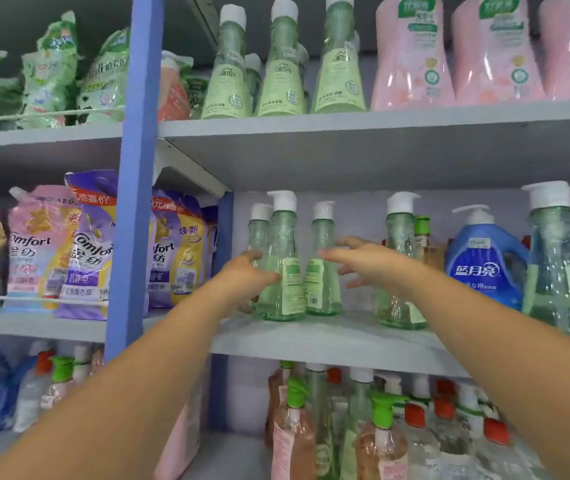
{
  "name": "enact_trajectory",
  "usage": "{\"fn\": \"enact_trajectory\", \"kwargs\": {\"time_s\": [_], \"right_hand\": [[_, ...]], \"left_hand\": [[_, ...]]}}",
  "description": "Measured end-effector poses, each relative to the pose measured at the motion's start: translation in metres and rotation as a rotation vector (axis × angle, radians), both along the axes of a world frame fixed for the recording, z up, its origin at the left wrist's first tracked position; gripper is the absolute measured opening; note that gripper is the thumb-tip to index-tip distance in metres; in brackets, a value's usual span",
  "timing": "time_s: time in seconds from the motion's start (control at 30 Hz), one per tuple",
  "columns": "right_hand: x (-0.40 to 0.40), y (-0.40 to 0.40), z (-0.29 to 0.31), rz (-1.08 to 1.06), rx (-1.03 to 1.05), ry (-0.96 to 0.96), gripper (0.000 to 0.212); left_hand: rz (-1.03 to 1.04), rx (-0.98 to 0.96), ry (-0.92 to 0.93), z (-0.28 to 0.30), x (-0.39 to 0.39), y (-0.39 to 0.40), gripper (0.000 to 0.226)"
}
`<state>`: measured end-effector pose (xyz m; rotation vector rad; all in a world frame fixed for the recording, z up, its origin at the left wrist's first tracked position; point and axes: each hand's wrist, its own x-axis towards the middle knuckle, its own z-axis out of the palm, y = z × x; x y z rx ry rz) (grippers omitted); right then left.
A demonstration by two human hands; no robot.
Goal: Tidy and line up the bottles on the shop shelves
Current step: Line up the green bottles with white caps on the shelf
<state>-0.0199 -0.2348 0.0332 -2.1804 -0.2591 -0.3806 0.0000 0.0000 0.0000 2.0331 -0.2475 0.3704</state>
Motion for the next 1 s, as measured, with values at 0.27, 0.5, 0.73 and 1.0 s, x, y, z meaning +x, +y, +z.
{"fn": "enact_trajectory", "kwargs": {"time_s": [0.27,0.5,0.73,1.0], "right_hand": [[0.032,0.033,0.016,0.002,-0.191,0.012,0.090],[0.062,0.056,0.030,-0.090,-0.191,-0.008,0.045],[0.094,0.072,0.032,-0.212,-0.349,0.001,0.074],[0.136,0.085,0.039,-0.285,-0.421,0.115,0.076]], "left_hand": [[-0.021,0.044,0.026,0.004,0.019,-0.028,0.065],[0.013,0.029,-0.012,0.040,0.061,0.002,0.037],[0.056,0.101,0.086,0.055,0.112,0.027,0.046],[0.104,0.286,0.114,0.071,0.157,0.026,0.074]]}}
